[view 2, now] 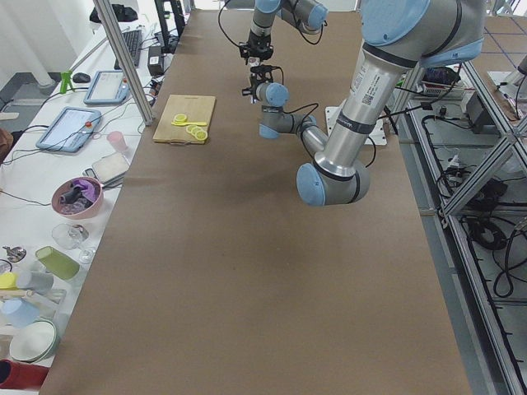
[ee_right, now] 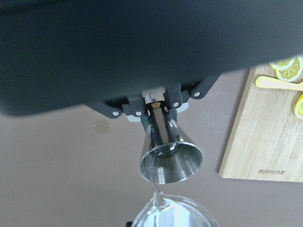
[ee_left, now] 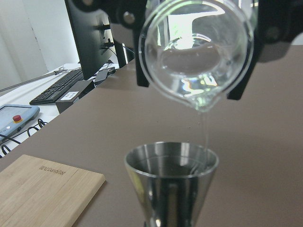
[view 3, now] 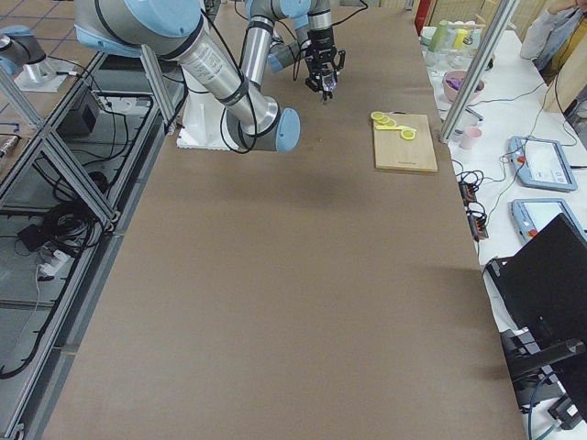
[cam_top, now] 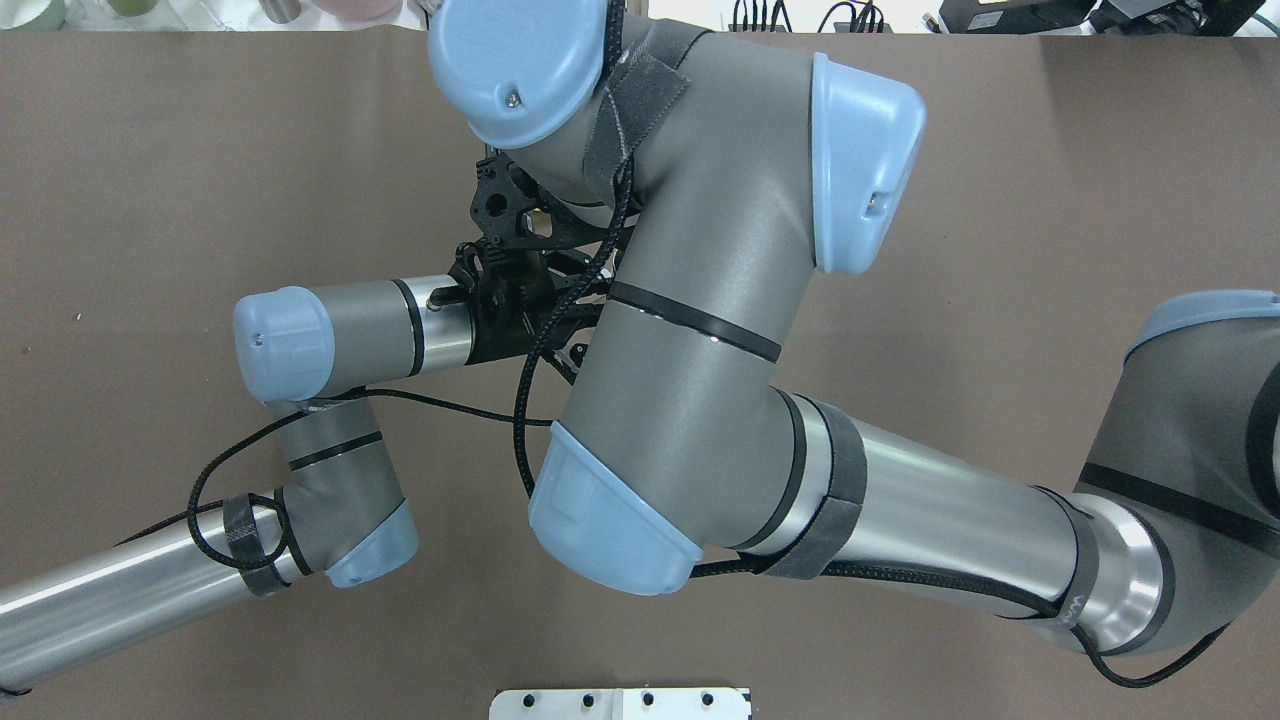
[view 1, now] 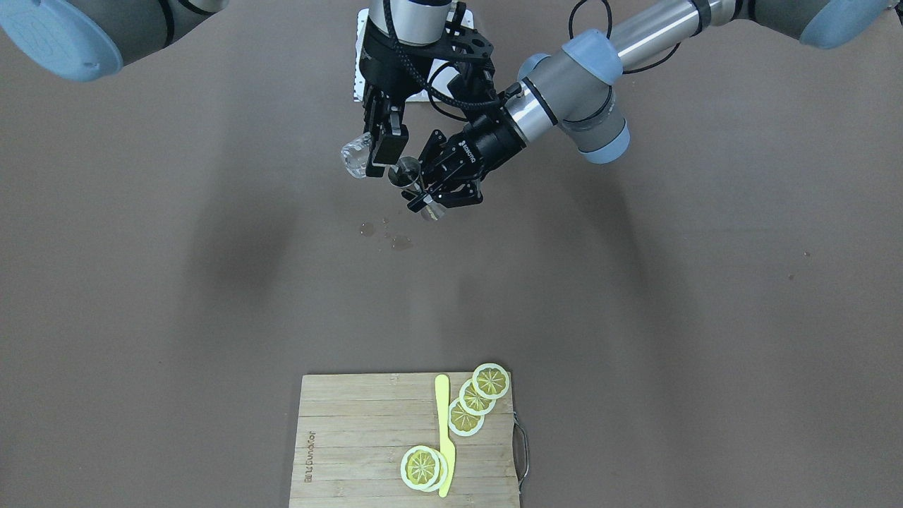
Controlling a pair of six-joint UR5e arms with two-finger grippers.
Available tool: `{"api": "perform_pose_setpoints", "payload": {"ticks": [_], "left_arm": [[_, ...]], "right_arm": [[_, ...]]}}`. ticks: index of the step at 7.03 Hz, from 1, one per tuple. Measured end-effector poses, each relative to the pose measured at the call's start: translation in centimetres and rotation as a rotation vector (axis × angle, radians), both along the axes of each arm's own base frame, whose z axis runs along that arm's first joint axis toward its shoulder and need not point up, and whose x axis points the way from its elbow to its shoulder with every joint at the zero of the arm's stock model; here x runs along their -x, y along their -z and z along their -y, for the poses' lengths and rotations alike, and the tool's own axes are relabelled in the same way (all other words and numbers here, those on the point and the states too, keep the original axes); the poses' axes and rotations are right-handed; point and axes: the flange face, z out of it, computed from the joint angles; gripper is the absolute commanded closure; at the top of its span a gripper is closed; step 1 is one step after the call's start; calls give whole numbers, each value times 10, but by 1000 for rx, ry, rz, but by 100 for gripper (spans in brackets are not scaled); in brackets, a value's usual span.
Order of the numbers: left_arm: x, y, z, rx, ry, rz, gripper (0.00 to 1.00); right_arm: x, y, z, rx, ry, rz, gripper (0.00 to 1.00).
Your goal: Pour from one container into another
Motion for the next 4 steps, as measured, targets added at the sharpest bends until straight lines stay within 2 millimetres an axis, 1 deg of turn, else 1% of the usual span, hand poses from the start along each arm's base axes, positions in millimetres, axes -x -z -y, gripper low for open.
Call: {"api": "perform_pose_setpoints", "payload": {"ticks": [4], "left_arm": [[0, 0, 0, 1, 0, 1, 100]], "right_arm": [[1, 2, 2, -5, -2, -5, 100]]}}
